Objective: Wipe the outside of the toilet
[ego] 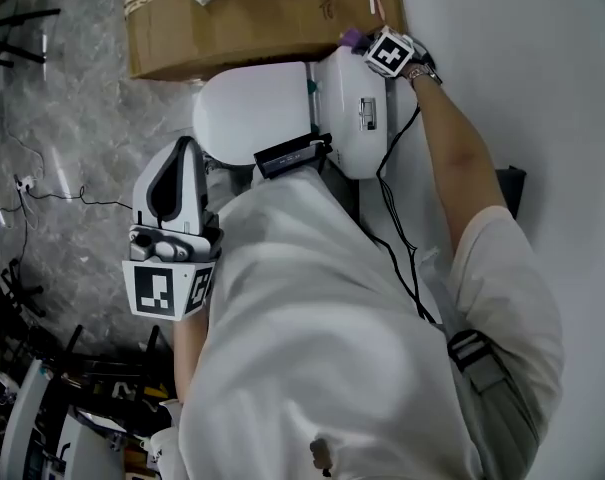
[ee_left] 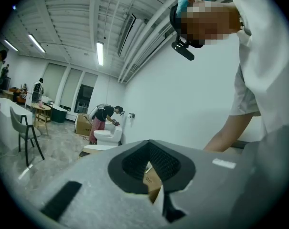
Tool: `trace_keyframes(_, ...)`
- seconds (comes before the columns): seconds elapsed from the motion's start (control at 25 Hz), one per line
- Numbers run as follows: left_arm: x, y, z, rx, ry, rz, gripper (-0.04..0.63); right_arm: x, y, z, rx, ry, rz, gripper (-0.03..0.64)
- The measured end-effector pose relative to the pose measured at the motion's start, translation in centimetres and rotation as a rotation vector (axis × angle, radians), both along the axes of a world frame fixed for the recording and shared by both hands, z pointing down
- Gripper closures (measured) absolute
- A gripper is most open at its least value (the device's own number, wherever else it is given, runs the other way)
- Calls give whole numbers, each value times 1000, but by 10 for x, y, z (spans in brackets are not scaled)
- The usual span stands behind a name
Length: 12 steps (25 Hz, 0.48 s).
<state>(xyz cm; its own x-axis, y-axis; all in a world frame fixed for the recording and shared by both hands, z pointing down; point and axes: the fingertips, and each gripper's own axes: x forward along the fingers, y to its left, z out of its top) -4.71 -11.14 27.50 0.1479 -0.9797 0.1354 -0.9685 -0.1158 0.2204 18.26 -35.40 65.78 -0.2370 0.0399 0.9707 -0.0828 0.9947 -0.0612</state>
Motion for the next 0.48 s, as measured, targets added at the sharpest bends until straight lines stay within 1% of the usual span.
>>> trace_keyframes(0.04,2,-3,-1,-2,0,9,591,4,5,3,-6,11,-10,515)
trace_keyframes(0.08,4,-6,-2,-3,1,22,591,9,7,4,20,22,-24,514)
trace_keyframes(0.16,5,-9,-3,-4,-2,48,591,13,2,1,121,23,-40,515)
trace_keyframes(0.2,7,-10,-1,-4,-4,61,591,14,3,1,143,13,-38,515)
trace_keyframes(0.36,20,-13,5,4,4,100,591,19,26,5,123,-6,-66,515)
trace_keyframes(0.48,27,-14,6,11,19,123,591,27,46,6,104,1,-85,515)
